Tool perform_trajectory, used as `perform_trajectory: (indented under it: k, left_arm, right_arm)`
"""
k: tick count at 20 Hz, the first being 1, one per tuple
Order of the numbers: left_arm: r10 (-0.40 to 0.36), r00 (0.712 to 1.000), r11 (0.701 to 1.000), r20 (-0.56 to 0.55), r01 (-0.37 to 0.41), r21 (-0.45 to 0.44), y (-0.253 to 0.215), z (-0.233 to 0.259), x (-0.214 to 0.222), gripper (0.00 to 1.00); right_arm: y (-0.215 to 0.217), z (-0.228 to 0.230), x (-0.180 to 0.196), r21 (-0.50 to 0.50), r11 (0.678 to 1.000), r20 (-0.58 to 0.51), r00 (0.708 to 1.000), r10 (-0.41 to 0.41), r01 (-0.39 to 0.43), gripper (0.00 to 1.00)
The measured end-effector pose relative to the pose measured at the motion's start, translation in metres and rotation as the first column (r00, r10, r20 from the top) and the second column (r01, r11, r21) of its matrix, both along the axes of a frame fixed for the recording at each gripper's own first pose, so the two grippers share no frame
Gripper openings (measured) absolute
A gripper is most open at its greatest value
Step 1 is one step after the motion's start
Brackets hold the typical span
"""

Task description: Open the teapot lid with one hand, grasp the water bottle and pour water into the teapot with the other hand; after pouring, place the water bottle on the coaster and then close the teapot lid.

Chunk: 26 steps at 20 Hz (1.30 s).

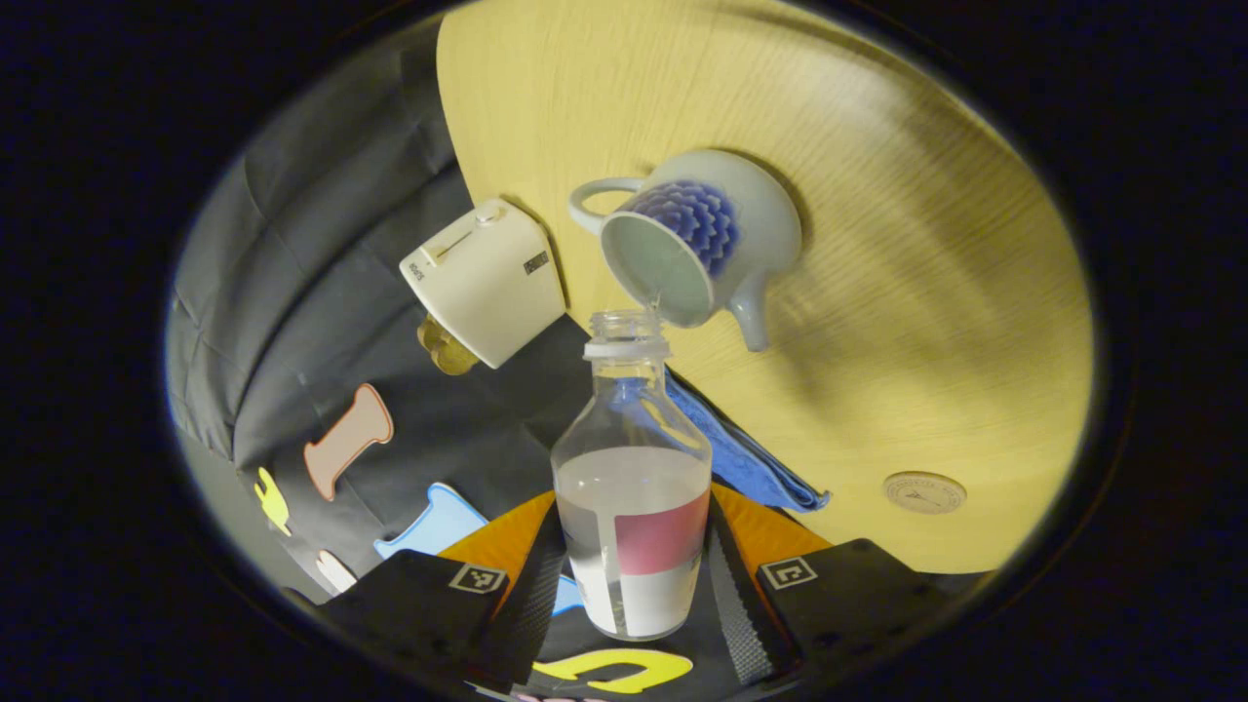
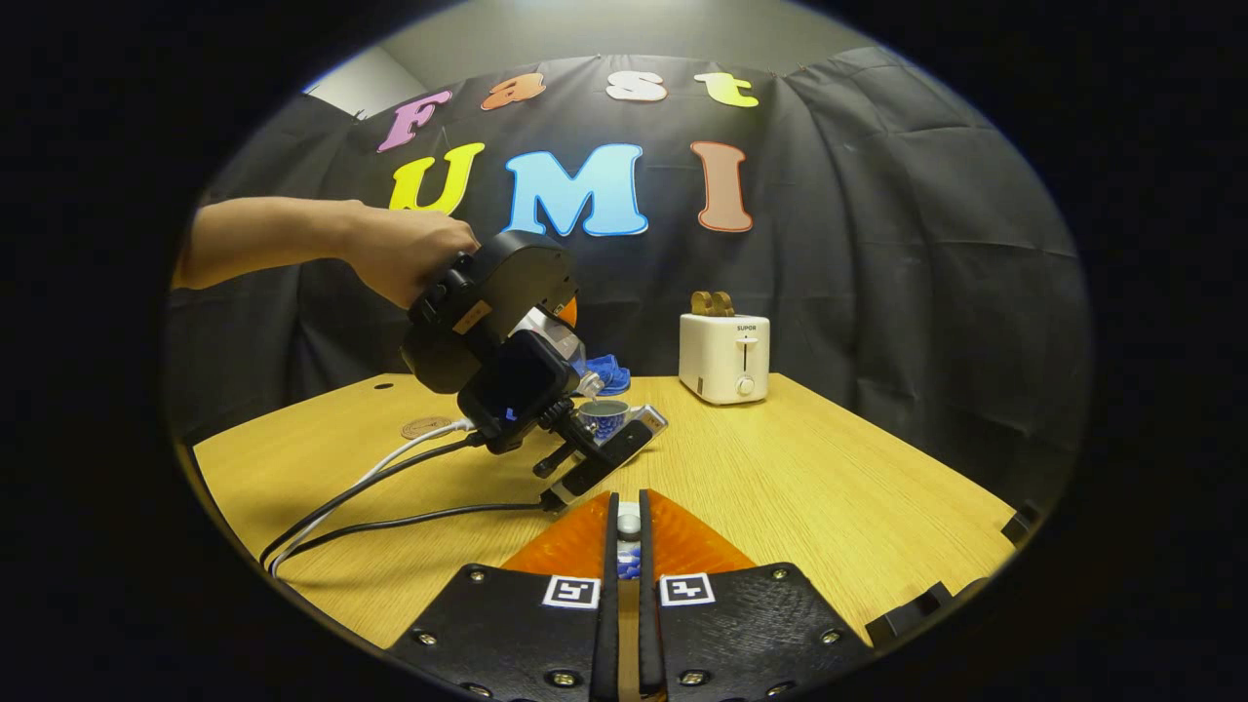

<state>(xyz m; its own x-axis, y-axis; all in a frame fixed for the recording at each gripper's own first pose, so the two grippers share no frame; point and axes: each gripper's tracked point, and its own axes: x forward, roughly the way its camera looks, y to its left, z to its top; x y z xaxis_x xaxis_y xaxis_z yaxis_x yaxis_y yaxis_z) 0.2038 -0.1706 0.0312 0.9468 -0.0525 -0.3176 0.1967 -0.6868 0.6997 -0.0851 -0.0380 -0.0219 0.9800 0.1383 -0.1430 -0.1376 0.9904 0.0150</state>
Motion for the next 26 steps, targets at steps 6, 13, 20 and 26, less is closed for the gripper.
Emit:
perform_trajectory:
  k: [6,13,20,26]
  left_arm:
    - [-0.013,1.000,0.998,0.003,0.013,0.064,-0.004,0.005,0.001,0.86]
    - [-0.027,0.999,0.992,0.018,0.024,0.124,-0.009,0.010,0.003,0.86]
    - [-0.042,0.999,0.990,0.026,0.038,0.135,-0.016,0.015,0.001,0.86]
    - [-0.027,0.999,0.997,0.020,0.026,0.069,-0.009,0.016,0.005,0.86]
  right_arm:
    - [-0.002,-0.002,0.000,0.004,1.000,-0.003,1.000,0.001,-0.001,0.08]
    - [-0.005,-0.003,0.000,0.008,1.000,-0.009,1.000,-0.001,0.001,0.08]
    - [-0.008,-0.001,0.000,0.002,1.000,-0.005,1.000,-0.008,0.008,0.08]
    - [-0.004,0.005,-0.001,-0.005,1.000,0.004,1.000,-0.004,0.004,0.08]
